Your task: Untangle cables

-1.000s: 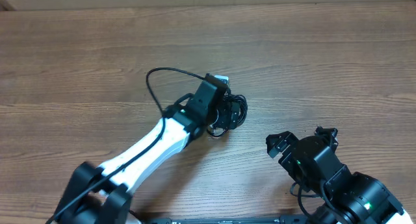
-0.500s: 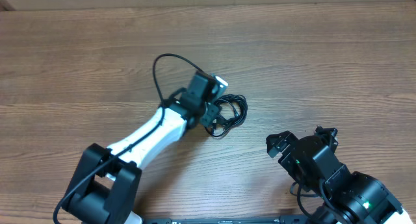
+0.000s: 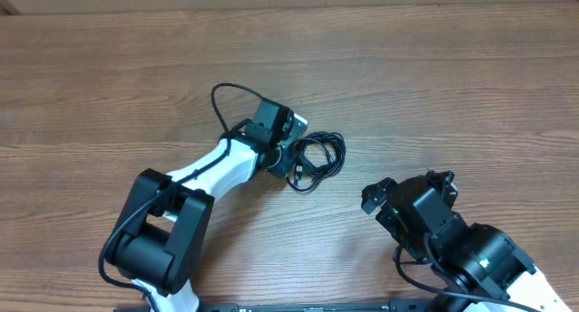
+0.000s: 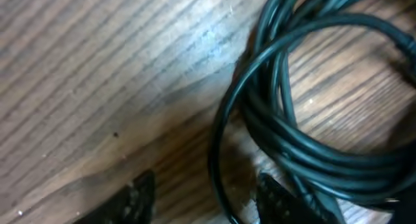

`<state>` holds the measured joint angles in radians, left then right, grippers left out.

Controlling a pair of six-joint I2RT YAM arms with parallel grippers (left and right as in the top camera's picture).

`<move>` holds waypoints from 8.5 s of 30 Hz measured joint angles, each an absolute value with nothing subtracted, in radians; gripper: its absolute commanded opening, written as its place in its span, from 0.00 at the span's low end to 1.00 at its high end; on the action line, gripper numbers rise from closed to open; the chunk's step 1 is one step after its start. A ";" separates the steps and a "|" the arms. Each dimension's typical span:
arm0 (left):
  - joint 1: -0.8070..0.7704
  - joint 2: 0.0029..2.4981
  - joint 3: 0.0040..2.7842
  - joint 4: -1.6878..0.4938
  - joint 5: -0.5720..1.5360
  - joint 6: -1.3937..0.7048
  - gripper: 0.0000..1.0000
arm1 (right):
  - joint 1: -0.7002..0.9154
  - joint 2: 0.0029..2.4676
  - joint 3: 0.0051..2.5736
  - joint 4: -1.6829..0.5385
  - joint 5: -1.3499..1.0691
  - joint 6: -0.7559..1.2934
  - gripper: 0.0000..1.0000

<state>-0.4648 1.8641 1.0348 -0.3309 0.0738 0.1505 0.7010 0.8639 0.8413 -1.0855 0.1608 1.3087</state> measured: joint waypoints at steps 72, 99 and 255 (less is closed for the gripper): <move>-0.564 1.536 1.137 -0.474 0.152 -0.480 0.79 | 0.694 0.726 0.841 -1.082 0.203 1.230 1.00; -0.730 1.671 1.287 -0.780 0.206 -0.289 0.04 | 0.694 0.588 0.830 -1.132 0.252 1.231 1.00; -0.119 1.743 1.218 -0.896 0.094 -0.598 0.99 | 0.520 1.715 0.801 -0.019 0.039 0.208 0.78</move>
<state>-0.1188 1.7432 1.2179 -0.8959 0.0944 -0.5983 0.5198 1.7149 0.8013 -0.0189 0.0391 0.2077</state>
